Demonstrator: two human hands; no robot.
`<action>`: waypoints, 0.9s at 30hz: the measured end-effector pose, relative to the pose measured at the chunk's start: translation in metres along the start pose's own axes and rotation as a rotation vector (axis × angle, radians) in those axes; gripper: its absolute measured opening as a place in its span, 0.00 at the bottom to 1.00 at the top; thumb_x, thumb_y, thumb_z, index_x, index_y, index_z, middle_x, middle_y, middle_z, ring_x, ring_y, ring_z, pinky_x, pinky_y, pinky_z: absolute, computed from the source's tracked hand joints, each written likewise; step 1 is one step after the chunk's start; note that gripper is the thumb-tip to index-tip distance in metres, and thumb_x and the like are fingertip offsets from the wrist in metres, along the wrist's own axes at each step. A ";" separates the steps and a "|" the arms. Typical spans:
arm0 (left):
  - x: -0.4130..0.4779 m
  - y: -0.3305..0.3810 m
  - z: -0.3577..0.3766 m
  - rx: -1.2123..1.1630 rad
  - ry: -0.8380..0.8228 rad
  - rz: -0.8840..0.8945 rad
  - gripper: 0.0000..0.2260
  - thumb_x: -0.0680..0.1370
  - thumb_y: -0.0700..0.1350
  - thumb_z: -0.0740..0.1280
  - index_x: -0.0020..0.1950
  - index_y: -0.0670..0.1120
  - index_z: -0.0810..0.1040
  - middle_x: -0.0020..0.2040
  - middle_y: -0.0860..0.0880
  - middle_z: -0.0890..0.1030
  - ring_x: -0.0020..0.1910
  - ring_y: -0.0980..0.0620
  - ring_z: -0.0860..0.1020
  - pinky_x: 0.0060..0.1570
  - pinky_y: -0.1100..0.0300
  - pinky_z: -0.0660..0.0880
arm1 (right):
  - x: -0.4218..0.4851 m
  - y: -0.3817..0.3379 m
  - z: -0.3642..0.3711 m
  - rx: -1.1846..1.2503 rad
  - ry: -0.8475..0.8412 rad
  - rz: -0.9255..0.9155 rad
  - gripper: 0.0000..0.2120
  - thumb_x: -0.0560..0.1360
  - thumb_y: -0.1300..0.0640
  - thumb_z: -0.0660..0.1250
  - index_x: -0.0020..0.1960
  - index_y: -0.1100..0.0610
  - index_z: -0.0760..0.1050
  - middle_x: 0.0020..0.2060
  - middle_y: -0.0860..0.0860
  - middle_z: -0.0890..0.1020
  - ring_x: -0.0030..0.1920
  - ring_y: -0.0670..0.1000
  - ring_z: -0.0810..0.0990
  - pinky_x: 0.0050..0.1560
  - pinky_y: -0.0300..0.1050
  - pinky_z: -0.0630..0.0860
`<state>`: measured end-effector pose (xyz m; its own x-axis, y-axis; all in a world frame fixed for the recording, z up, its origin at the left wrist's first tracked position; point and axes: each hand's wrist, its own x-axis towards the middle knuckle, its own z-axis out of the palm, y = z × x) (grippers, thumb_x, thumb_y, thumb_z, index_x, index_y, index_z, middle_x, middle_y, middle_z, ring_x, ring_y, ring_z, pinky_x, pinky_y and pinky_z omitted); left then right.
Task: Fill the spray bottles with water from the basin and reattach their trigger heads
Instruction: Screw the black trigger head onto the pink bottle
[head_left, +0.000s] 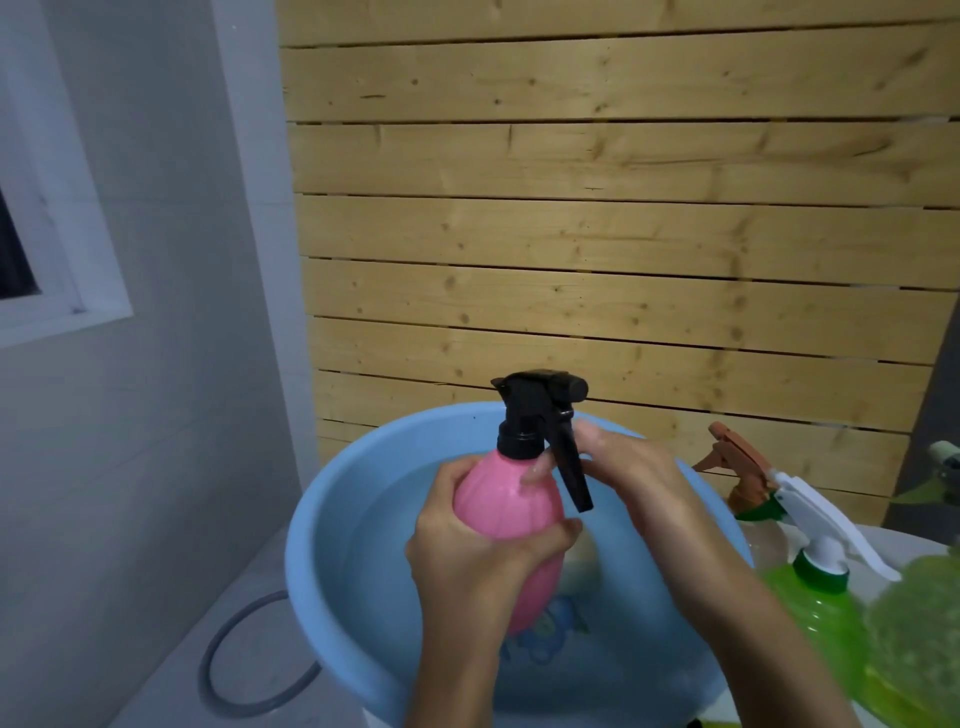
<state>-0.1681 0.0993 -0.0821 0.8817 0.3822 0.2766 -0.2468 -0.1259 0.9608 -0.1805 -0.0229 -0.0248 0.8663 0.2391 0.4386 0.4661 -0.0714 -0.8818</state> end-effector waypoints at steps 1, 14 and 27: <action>0.000 0.000 0.000 -0.005 0.005 -0.001 0.32 0.46 0.54 0.81 0.48 0.58 0.76 0.44 0.60 0.80 0.44 0.59 0.78 0.43 0.54 0.79 | 0.001 0.003 0.000 0.011 0.020 0.004 0.23 0.75 0.41 0.56 0.39 0.56 0.81 0.47 0.49 0.84 0.58 0.48 0.79 0.64 0.44 0.68; -0.001 -0.002 0.002 0.066 -0.023 0.058 0.31 0.46 0.58 0.78 0.48 0.59 0.75 0.43 0.62 0.79 0.43 0.62 0.78 0.39 0.61 0.77 | 0.018 0.018 0.006 -0.012 0.216 0.011 0.23 0.57 0.52 0.78 0.51 0.56 0.81 0.44 0.52 0.85 0.48 0.48 0.82 0.50 0.43 0.79; -0.003 0.003 0.001 0.012 -0.072 0.001 0.30 0.47 0.54 0.79 0.47 0.60 0.76 0.43 0.65 0.78 0.40 0.65 0.77 0.34 0.67 0.75 | 0.012 0.015 -0.002 0.097 0.012 0.015 0.14 0.71 0.55 0.67 0.56 0.56 0.80 0.51 0.46 0.85 0.55 0.42 0.81 0.52 0.33 0.75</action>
<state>-0.1706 0.0965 -0.0802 0.9081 0.3153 0.2756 -0.2438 -0.1371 0.9601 -0.1627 -0.0228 -0.0328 0.8755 0.2269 0.4267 0.4340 0.0194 -0.9007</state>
